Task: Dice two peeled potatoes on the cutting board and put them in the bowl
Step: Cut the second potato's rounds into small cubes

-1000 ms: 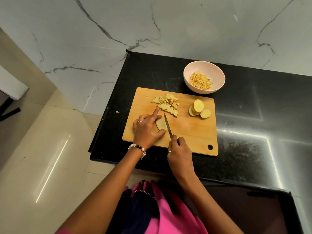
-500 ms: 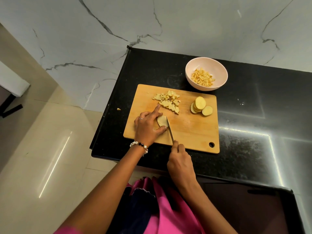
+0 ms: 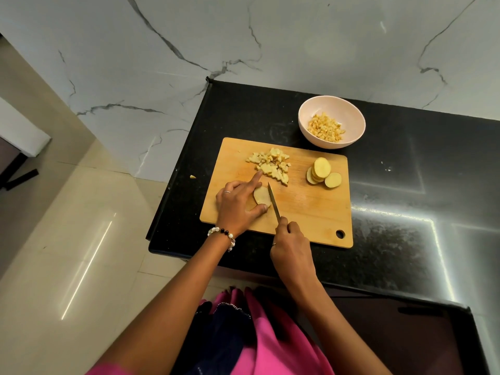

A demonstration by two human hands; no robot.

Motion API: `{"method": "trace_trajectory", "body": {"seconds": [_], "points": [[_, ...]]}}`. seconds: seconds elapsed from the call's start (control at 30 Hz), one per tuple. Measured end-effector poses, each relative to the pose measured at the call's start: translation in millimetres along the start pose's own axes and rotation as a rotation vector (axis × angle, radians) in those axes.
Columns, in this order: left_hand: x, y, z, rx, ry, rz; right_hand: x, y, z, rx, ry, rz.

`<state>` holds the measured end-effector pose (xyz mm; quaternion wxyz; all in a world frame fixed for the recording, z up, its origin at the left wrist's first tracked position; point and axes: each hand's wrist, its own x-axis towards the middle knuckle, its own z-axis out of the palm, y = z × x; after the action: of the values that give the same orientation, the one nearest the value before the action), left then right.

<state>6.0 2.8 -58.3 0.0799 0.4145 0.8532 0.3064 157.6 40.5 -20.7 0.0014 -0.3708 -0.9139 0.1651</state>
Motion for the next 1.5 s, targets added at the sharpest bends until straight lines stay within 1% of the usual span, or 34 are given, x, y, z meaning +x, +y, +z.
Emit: {"method": "trace_trajectory", "body": {"seconds": [0.1,0.27,0.43,0.6,0.73,0.83,1.0,1.1,1.37,1.5], "points": [[-1,-2,3,0.105,0.019,0.076,-3,0,-2,0.0,-0.017,-0.017],[0,-5,7,0.185,0.036,0.176,-2,3,-13,-0.054,-0.021,-0.071],[1,-1,6,0.206,-0.01,0.131,-9,8,-26,-0.003,-0.039,-0.038],[4,5,-1,0.163,-0.073,0.042,-15,14,-39,0.14,-0.018,-0.041],[5,5,-5,0.039,-0.078,-0.019,-9,12,-38,0.233,0.069,-0.012],[4,4,-3,-0.028,-0.051,-0.047,1,6,-29,0.25,0.083,-0.011],[4,3,-1,-0.059,-0.018,-0.063,10,2,-14,0.222,0.069,-0.025],[4,2,0,-0.087,-0.015,-0.087,11,2,-9,0.155,0.055,-0.022],[9,2,3,-0.1,0.015,-0.125,29,-11,-1,-0.014,-0.062,-0.048],[8,2,4,-0.114,0.026,-0.123,6,-3,1,-0.071,-0.048,-0.061]]}}
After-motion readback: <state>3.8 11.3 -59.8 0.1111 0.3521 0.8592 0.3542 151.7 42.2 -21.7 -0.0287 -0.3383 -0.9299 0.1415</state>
